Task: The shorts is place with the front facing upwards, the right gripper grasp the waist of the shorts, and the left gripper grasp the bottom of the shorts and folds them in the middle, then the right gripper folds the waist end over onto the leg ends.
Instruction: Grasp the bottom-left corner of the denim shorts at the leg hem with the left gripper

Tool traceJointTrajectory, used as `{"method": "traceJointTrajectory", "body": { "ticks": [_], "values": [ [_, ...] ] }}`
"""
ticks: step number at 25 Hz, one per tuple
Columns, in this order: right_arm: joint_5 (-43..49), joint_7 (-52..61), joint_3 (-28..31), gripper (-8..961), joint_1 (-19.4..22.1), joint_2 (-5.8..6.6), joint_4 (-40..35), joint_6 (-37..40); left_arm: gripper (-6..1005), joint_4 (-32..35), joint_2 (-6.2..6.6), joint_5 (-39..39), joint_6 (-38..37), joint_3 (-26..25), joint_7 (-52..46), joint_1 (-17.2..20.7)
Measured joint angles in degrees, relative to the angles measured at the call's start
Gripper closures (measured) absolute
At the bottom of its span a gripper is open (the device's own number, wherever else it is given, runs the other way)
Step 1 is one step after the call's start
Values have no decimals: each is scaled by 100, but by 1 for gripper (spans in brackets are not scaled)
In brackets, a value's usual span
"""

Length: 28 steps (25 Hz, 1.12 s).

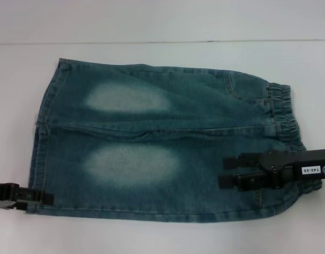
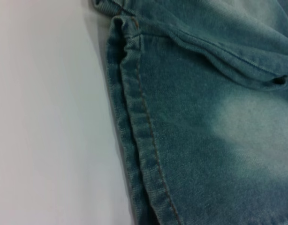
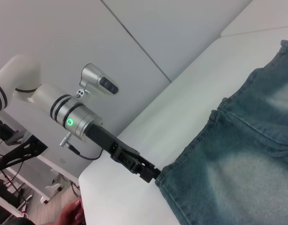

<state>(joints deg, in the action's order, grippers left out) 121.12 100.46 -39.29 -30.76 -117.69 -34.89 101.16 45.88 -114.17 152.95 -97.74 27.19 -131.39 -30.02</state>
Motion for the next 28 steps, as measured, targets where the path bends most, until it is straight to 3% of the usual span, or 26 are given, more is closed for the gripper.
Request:
{"method": "traceJointTrajectory", "body": {
  "ticks": [20,28],
  "values": [
    [-1,0,0,8,9,1,0,-26,71,-1,0,-126,-223,-21,23,-100],
    [-1,-7,0,8,2,0,0,-71,291,52,17,-127,-172,-55,74,-48]
  ]
}}
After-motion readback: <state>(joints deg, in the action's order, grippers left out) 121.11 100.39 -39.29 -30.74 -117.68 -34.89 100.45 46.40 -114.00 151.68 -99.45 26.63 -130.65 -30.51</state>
